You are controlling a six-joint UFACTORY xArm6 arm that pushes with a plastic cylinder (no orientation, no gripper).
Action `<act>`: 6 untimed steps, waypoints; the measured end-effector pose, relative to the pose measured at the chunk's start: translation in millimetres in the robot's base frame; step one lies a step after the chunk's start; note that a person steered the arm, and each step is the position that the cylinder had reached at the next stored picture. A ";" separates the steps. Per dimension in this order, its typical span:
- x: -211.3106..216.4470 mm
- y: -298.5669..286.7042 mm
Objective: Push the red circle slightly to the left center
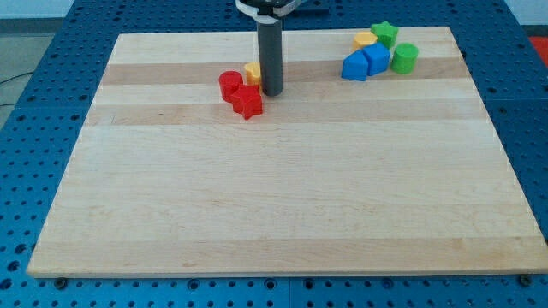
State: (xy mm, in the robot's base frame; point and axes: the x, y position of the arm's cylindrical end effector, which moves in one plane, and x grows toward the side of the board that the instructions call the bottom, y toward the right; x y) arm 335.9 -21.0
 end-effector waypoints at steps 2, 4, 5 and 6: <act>-8.9 -49.4; -1.0 -131.1; -0.2 -116.2; 12.1 -91.0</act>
